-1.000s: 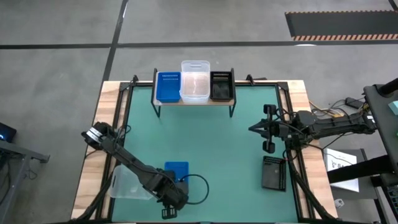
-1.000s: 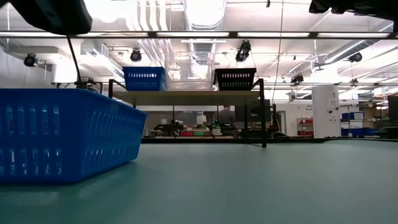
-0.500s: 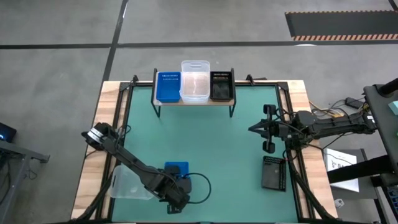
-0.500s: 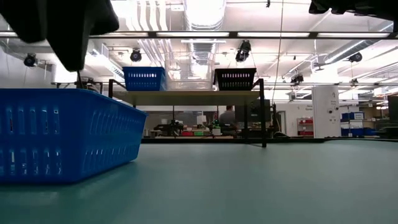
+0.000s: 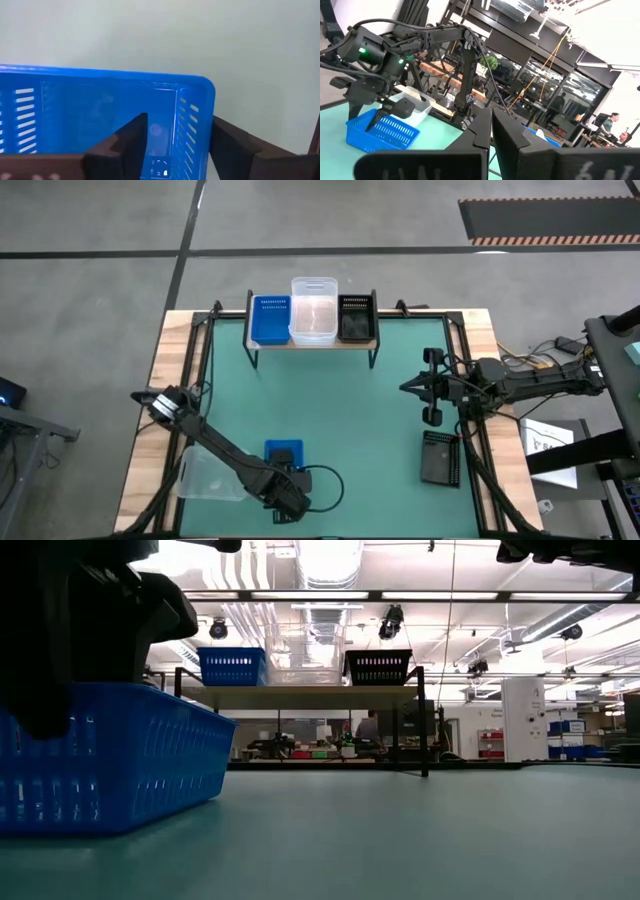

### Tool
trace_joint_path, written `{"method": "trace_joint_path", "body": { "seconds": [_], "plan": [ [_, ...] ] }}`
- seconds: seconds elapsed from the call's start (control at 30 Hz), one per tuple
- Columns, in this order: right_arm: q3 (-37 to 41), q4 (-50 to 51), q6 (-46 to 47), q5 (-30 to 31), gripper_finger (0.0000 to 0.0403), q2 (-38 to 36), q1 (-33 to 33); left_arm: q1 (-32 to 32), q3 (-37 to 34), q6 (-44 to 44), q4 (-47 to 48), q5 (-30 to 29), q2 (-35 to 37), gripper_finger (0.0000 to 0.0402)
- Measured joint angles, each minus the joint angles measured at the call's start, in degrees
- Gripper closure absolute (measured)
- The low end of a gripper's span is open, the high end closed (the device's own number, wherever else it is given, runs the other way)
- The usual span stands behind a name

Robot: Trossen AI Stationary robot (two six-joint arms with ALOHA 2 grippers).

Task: Stack baskets on shelf by color
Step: Stack the blue bin on the blue bins on the shelf

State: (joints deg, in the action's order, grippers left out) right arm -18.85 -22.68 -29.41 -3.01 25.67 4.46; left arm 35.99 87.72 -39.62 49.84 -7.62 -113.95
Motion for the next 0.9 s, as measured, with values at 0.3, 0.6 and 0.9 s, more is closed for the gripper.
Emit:
{"method": "trace_joint_path", "body": {
  "seconds": [0.3,0.6,0.9],
  "plan": [
    [0.0,-0.02,0.02,0.0,0.0394,0.0,-0.01,-0.04,0.67,2.46,0.0,0.0,0.28,0.036],
    [0.0,0.0,0.04,0.02,0.0394,0.0,-0.01,-0.72,7.27,7.01,0.72,-0.2,0.66,0.0398],
    [0.0,0.18,0.26,0.04,0.0394,0.0,-0.01,-2.06,20.0,13.92,12.33,-7.04,0.72,0.0399]
  ]
}}
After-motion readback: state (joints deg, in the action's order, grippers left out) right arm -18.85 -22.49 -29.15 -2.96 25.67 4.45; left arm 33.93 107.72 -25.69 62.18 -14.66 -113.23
